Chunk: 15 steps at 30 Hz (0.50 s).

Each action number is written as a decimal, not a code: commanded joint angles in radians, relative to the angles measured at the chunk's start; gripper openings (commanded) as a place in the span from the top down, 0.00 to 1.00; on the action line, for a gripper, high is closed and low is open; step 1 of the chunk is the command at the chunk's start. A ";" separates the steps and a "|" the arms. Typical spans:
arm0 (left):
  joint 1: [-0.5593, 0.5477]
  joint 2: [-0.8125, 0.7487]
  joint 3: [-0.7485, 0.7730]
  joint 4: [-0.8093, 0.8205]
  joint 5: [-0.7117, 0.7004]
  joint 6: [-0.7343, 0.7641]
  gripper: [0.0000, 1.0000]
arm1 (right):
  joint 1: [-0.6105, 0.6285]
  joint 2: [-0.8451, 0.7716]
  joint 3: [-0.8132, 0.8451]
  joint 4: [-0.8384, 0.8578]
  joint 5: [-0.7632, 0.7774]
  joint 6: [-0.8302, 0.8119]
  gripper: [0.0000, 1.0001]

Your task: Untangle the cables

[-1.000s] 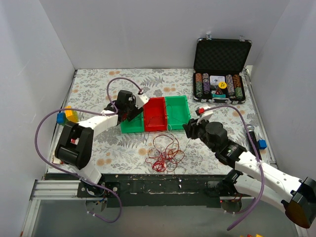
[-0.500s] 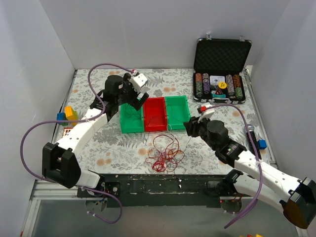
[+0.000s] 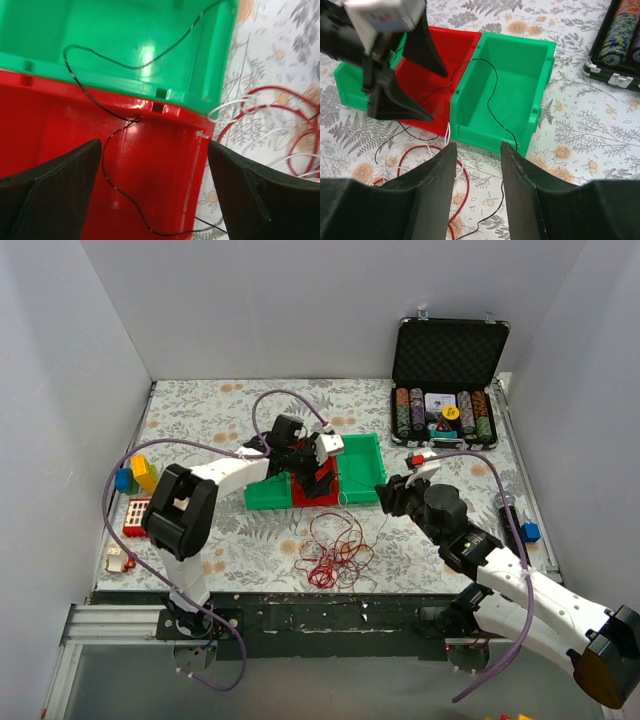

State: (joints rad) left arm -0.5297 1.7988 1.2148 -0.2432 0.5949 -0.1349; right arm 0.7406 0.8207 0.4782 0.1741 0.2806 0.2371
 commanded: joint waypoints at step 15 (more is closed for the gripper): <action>0.022 0.100 0.078 0.042 0.036 0.130 0.26 | -0.033 -0.014 -0.004 0.013 -0.084 0.041 0.51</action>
State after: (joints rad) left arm -0.5255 1.9083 1.2652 -0.2237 0.6083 -0.0288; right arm 0.7128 0.7979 0.4759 0.1635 0.2249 0.2634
